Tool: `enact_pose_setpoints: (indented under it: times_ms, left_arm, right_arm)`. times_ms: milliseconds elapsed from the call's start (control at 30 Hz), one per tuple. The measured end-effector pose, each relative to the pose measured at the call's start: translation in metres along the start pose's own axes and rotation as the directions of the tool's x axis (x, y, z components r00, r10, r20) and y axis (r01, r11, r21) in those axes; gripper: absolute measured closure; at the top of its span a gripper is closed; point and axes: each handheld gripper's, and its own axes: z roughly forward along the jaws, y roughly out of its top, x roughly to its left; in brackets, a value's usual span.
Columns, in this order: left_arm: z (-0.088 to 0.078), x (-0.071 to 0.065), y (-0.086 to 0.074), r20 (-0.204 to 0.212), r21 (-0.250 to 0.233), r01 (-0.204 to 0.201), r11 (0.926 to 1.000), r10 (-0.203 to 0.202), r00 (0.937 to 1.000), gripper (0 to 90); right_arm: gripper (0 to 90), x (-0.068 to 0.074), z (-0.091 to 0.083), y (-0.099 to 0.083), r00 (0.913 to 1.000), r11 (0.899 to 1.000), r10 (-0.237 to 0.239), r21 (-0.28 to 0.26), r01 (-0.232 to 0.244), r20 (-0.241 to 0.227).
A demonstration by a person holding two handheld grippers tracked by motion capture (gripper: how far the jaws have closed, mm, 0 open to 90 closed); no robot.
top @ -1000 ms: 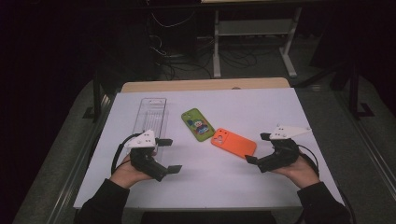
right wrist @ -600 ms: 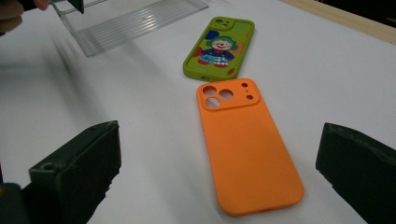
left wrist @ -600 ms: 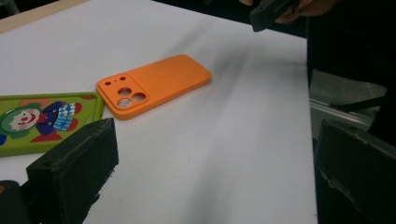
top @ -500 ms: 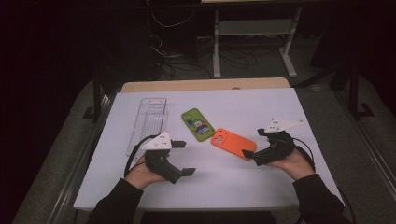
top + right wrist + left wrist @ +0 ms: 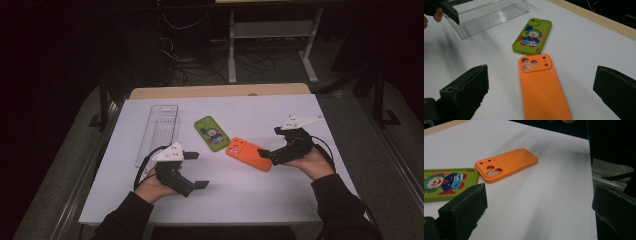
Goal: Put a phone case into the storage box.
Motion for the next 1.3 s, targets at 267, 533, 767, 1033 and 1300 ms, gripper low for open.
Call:
enact_pose_setpoints:
  times_ms: [267, 533, 767, 1033, 1300]
  left_arm:
    - [0.000, 0.000, -0.001, -0.002, 0.005, 0.012, 0.9999, -0.012, 0.9999, 0.0]
    - [0.000, 0.001, -0.002, -0.003, 0.019, 0.008, 0.9998, -0.008, 1.0000, 0.0]
    - [-0.001, 0.002, -0.002, -0.002, 0.020, 0.010, 0.9997, -0.010, 0.9999, 0.0]
    - [-0.001, 0.002, -0.002, 0.002, 0.017, 0.012, 0.9998, -0.012, 0.9999, 0.0]
    - [-0.001, 0.002, -0.002, 0.006, 0.019, 0.007, 0.9998, -0.007, 1.0000, 0.0]
  right_arm:
    - [0.0, -0.010, 0.011, 0.008, 0.9999, 0.999, -0.010, 0.040, 0.010, -0.010]
    - [0.0, -0.018, 0.019, 0.015, 0.9998, 0.998, -0.011, 0.069, 0.011, -0.014]
    - [1.2, -0.027, 0.032, 0.021, 0.9994, 0.993, -0.019, 0.120, 0.023, -0.030]
    - [0.0, -0.026, 0.046, 0.022, 0.9991, 0.976, -0.032, 0.214, 0.037, -0.026]
    - [0.0, -0.022, 0.063, 0.019, 0.9970, 0.943, -0.067, 0.324, 0.076, -0.037]
